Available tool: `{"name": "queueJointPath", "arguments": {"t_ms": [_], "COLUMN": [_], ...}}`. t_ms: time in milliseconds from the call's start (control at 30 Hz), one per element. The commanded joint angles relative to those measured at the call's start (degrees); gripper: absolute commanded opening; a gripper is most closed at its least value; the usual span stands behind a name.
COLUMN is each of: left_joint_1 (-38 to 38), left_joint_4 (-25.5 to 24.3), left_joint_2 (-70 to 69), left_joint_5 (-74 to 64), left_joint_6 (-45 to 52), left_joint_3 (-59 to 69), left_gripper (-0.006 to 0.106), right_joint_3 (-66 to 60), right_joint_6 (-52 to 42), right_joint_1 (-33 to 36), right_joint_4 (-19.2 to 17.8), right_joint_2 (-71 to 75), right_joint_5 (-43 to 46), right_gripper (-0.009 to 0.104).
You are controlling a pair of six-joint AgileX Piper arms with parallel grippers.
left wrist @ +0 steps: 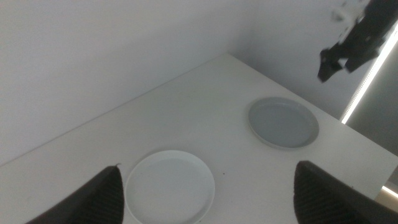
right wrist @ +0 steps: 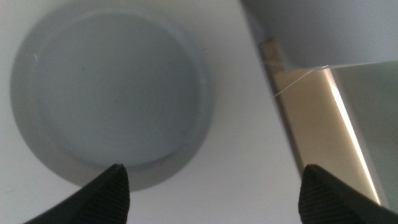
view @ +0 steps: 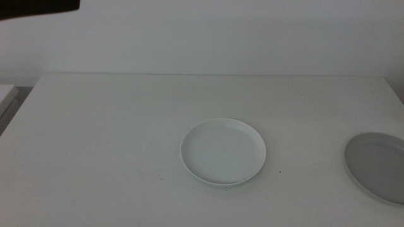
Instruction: Stack the three bowls on top of each other.
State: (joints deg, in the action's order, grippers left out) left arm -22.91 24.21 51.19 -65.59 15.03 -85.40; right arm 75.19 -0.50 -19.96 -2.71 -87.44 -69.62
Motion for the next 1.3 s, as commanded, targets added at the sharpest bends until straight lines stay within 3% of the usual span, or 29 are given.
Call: {"name": "queueJointPath", "arguments": {"t_ms": [0,500,833,967,1067,1200,1267], "left_joint_1": [0.0,0.0,0.0,0.0,0.0,0.0,0.0], "left_joint_4": [0.0,-0.1,-0.2,-0.2,-0.2,-0.2,-0.2], "left_joint_2": [-0.2,-0.2,-0.2,-0.2,-0.2,-0.2,-0.2], "left_joint_5": [1.2,2.5,4.2,4.2,4.2,4.2,4.2], "left_joint_6": [-0.3,-0.3,-0.3,-0.3,-0.3,-0.3,-0.3], "left_joint_3": [0.1,0.1,0.1,0.1,0.1,0.1,0.1], "left_gripper": [0.094,0.094,0.094,0.094,0.094,0.094,0.094], "right_joint_3": [0.4,0.4,0.4,0.4,0.4,0.4,0.4], "right_joint_6": [-3.4,-5.6,-5.6,-5.6,-5.0,-1.7,-0.5], "right_joint_1": [-0.6,-2.3,-4.7,-4.7,-4.7,-4.7,-4.6], "right_joint_4": [1.5,1.8,7.4,7.6,7.4,6.5,5.7], "right_joint_2": [-3.3,-18.6,-25.8,-28.2,-29.3,-29.4,-28.7], "right_joint_5": [1.0,5.6,8.3,9.4,10.2,12.0,12.2], "right_gripper": [0.093,0.092,0.071,0.065,0.049,-0.002,-0.001]}}
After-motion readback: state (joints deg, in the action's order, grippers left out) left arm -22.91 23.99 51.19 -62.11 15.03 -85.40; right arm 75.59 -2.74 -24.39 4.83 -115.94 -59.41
